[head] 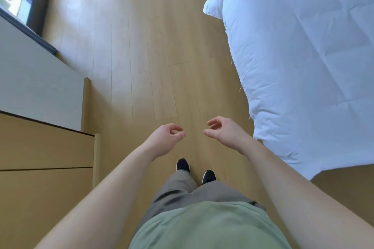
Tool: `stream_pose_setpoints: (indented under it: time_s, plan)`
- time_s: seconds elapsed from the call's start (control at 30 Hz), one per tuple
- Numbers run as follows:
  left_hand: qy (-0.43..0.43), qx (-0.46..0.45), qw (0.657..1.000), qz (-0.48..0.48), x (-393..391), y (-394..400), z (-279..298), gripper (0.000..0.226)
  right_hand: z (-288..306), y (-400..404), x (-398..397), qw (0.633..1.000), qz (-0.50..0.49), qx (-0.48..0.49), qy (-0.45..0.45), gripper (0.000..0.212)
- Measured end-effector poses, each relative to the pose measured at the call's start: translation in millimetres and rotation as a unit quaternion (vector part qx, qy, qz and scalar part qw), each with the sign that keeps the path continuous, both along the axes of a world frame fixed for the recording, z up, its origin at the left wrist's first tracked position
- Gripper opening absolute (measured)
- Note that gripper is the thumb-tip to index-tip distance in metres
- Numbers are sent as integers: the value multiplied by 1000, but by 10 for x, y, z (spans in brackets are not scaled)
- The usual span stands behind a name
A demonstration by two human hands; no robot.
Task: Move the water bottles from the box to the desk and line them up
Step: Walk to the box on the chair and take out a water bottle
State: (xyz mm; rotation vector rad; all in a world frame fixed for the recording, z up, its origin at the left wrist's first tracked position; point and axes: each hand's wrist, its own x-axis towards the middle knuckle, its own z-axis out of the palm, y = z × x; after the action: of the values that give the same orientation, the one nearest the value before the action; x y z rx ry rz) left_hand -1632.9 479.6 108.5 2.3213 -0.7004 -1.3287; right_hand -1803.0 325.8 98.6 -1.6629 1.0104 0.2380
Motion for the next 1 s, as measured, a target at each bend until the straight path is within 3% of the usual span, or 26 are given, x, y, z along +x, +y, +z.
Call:
stream_pose_setpoints:
  time_s: [1.0]
  plan:
    - [42, -1, 998, -54, 3253, -3132, -284, 33, -44, -2897, 3102, 998, -38, -12, 53, 37]
